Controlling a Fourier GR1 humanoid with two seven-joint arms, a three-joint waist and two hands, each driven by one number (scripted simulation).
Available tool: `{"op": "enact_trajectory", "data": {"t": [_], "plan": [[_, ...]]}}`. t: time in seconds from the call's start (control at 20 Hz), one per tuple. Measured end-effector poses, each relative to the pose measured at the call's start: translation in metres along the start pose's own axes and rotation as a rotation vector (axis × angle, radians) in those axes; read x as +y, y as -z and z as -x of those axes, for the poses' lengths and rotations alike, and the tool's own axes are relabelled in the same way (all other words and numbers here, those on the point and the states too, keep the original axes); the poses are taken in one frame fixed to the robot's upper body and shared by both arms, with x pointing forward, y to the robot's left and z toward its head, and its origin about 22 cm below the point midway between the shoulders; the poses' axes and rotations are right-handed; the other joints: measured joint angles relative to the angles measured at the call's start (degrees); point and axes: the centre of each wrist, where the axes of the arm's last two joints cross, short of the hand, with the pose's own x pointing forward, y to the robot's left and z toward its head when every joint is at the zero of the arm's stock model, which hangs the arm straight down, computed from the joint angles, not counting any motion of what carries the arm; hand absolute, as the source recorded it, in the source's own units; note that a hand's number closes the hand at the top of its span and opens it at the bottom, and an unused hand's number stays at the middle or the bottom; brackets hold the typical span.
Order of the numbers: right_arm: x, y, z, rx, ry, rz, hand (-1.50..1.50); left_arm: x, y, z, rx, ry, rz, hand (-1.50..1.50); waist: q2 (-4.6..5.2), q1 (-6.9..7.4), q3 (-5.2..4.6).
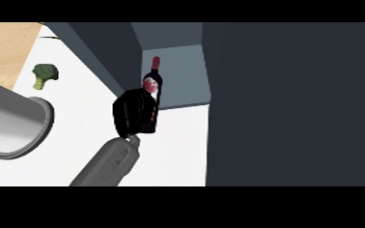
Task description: Pick up the wine, place it into the cabinet and close the cabinet
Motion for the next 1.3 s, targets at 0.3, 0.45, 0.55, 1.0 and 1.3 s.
{"op": "enact_trajectory", "data": {"t": [0.3, 0.45, 0.55, 1.0, 1.3], "plan": [[-0.002, 0.000, 0.002, 0.004, -0.004, -0.003, -1.50, -0.005, -0.002, -0.001, 0.000, 0.051, -0.017, -1.50, -0.06, -0.02, 0.07], [-0.002, -0.001, 0.002, 0.004, 0.000, -0.008, -1.50, -0.006, -0.004, 0.001, -0.017, 0.083, -0.022, -1.50, -0.26, -0.01, 0.30], [-0.002, -0.001, 0.002, 0.001, 0.001, -0.011, -1.50, -0.008, -0.005, 0.000, -0.013, 0.100, -0.017, -1.50, -0.21, -0.16, 0.30], [-0.002, -0.001, 0.003, 0.003, 0.008, -0.020, -1.50, -0.024, -0.002, -0.019, 0.134, 0.120, 0.042, -1.50, 0.45, -0.39, -0.35], [-0.001, -0.004, 0.004, 0.009, 0.019, -0.019, -1.50, -0.030, 0.005, -0.034, 0.242, 0.063, 0.054, -1.50, 0.89, -0.14, -0.82]]}}
